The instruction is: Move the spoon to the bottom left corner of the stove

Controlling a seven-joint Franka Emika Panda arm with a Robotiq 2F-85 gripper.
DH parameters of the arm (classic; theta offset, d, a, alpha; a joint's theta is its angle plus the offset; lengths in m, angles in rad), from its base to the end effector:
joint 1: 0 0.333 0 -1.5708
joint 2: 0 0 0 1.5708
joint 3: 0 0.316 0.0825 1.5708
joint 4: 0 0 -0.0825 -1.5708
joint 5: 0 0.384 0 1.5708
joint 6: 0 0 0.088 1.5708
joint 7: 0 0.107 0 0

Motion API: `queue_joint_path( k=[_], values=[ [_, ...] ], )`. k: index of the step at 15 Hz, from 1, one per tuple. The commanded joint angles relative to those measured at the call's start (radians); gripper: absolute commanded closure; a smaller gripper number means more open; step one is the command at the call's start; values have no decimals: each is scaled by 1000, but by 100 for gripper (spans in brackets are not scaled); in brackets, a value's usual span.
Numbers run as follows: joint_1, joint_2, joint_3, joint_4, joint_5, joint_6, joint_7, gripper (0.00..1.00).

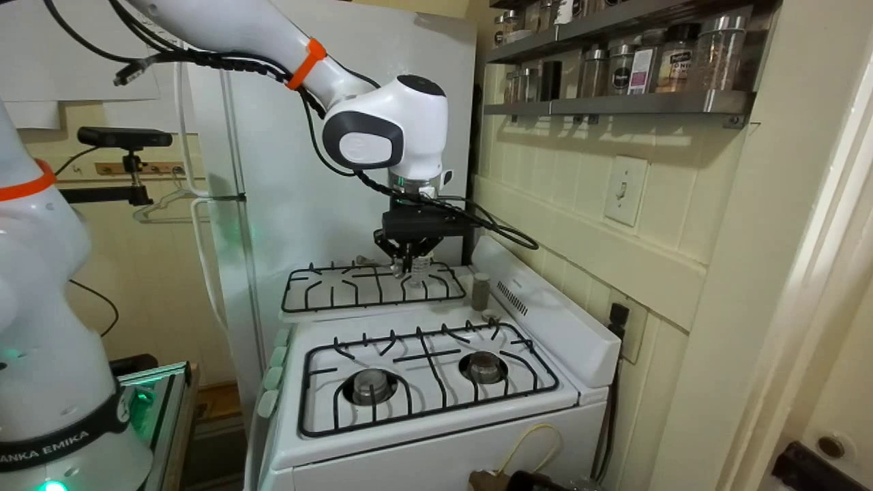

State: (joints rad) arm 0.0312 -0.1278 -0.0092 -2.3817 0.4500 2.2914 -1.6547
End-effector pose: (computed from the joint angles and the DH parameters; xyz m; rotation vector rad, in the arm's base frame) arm 0.4845 0.0204 0.3767 -2.2379 -1.8532 -0.4041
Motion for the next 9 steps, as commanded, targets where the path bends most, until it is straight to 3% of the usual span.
queue_joint_path(
  k=[1,5,9],
  values=[
    [33,15,12,-6,14,41,-9,99],
    [110,-6,68,-77,162,208,-34,99],
    [210,-49,134,-176,415,393,-70,99]
  ],
)
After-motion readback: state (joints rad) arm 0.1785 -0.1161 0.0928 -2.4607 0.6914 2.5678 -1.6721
